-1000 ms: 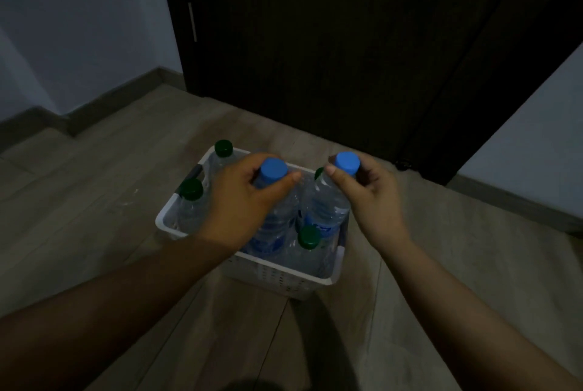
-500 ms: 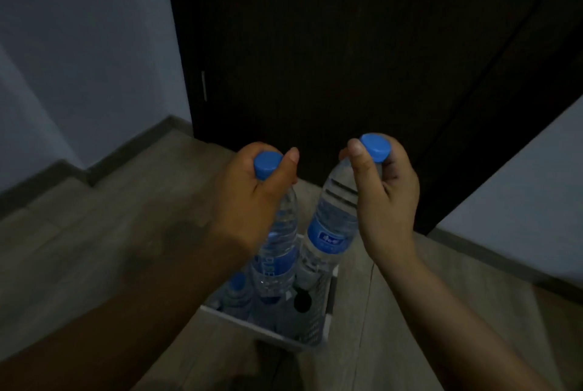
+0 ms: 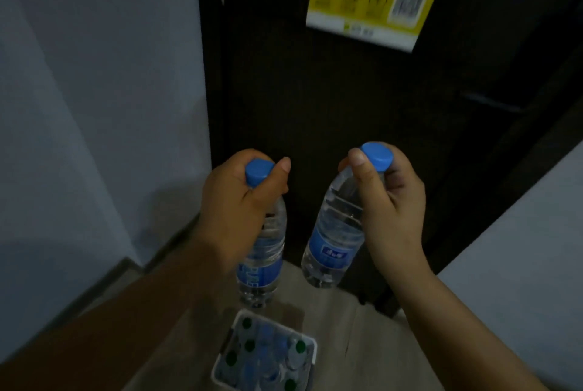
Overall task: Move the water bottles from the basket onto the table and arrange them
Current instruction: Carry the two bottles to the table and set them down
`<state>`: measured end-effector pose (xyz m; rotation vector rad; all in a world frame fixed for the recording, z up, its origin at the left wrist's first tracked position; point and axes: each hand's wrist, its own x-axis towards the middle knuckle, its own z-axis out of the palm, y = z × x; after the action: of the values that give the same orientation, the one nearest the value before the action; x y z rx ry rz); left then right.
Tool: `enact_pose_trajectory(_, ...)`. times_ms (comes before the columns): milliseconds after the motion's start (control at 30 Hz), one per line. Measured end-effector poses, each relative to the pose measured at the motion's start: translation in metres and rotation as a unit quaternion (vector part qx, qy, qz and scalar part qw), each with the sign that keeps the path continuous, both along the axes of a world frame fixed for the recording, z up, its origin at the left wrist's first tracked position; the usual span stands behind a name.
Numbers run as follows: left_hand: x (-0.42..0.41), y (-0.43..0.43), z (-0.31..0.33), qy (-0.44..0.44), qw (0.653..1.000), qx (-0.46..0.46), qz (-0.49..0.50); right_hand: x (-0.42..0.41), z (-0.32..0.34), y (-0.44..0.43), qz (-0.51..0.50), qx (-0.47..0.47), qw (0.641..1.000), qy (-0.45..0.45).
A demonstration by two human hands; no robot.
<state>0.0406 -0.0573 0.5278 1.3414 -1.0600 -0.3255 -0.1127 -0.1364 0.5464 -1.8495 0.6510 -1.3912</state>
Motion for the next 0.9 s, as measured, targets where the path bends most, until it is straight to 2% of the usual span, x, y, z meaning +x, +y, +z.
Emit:
enact_pose_trajectory(200, 0.017, 0.046, 0.216, -0.066, 0.996, -0.060, 0.017, 0.003, 0.206, 0.038, 0.045, -0.046, 0.998, -0.022)
enact_pose_trajectory(367, 0.022, 0.100, 0.330, -0.104, 0.991, -0.077, 0.018, 0.007, 0.325, 0.081, 0.083, -0.045, 0.995, -0.010)
enact_pose_trajectory(633, 0.023, 0.163, 0.402, -0.106, 0.990, -0.066, 0.062, 0.013, 0.391, 0.132, 0.136, -0.051, 0.988, -0.044)
enact_pose_trajectory(900, 0.006, 0.190, 0.426, -0.119, 0.979, -0.061, 0.154, 0.028, 0.424, 0.141, 0.274, -0.066, 0.957, -0.066)
